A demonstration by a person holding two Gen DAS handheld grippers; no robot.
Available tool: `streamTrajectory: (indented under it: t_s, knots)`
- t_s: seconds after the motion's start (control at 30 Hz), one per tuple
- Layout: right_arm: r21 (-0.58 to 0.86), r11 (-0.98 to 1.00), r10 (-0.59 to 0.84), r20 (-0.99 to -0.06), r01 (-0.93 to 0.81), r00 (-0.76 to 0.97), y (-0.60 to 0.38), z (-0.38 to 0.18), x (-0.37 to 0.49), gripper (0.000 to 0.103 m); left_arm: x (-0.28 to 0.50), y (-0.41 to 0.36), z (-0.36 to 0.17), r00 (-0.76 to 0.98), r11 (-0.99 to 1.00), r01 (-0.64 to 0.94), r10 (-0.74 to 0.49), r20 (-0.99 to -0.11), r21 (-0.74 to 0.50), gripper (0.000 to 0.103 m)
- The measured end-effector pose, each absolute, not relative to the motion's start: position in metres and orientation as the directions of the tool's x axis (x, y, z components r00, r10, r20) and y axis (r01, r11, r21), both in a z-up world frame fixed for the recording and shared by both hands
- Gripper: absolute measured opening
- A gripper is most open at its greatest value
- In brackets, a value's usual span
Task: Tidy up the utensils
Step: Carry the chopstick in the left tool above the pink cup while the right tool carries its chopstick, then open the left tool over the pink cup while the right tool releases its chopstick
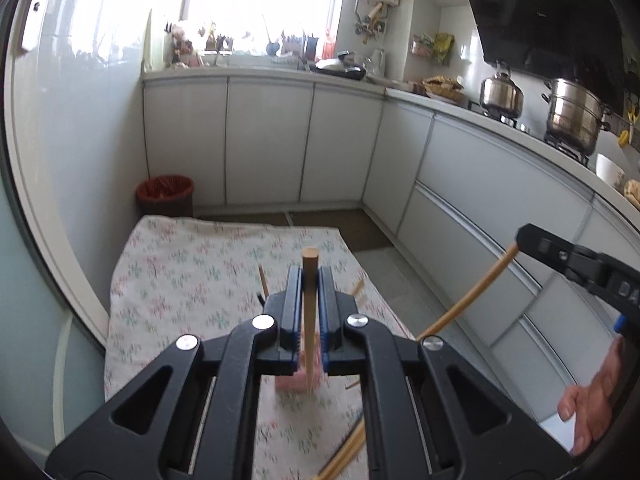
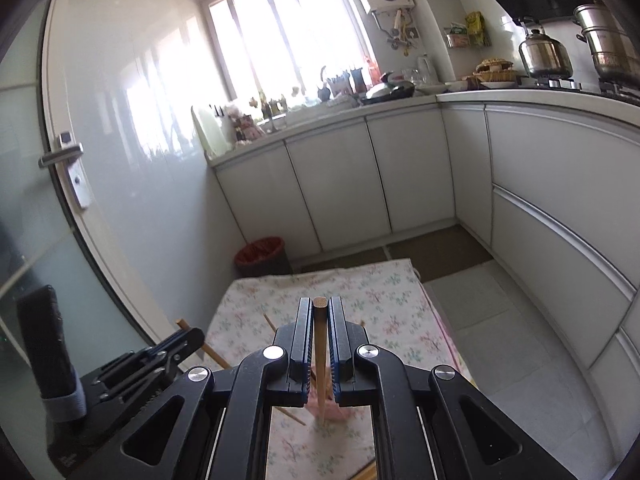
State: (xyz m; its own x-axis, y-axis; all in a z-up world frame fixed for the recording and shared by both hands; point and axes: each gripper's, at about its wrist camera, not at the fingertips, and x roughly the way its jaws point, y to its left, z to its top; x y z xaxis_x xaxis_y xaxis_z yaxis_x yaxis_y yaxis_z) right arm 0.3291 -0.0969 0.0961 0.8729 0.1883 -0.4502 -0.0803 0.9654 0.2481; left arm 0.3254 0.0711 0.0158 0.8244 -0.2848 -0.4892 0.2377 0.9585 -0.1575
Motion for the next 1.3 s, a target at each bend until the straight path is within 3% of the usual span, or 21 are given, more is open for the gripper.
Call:
streamTrajectory:
  t_s: [0.2,0.4,0.77,1.03,1.13,1.23,1.3]
  knots:
    - [0.262,0.962,0.184,-0.436,-0.071,0.881,-0.096,0.092,0.360,0.007,0.358,0.069,0.011,0.854,0.969,0.201,-0.245,-0.459,-0.143,0.008]
    - [0.264,0.962,0.182,-0.450,-0.064,0.874,-0.092,0.070,0.384,0.007,0.379,0.062,-0.028,0.822,0.971,0.199,-0.239,-0.517,-0.133,0.009]
    - [0.254,0.964,0.185,-0.450,-0.074,0.873,-0.078,0.048,0.406,0.007,0.335,0.104,-0.022,0.859,0.955,0.159,-0.258,-0.443,-0.250,0.015]
    - [0.212,0.973,0.181,-0.487,-0.086,0.854,-0.055,0.022,0.422,0.010,0.336,0.120,-0.039,0.841,0.957,0.106,-0.231,-0.489,-0.270,0.018]
    - [0.183,0.980,0.167,-0.507,-0.084,0.846,-0.052,0.015,0.420,0.019,0.332,0.120,-0.043,0.839,0.962,0.095,-0.217,-0.500,-0.257,0.020]
    - [0.162,0.984,0.143,-0.507,-0.069,0.850,-0.053,0.014,0.412,0.032,0.325,0.117,-0.042,0.837,0.965,0.100,-0.213,-0.504,-0.242,0.035]
    - [0.163,0.985,0.128,-0.505,-0.051,0.853,-0.058,0.014,0.402,0.049,0.319,0.113,-0.040,0.830,0.963,0.117,-0.230,-0.508,-0.245,0.038]
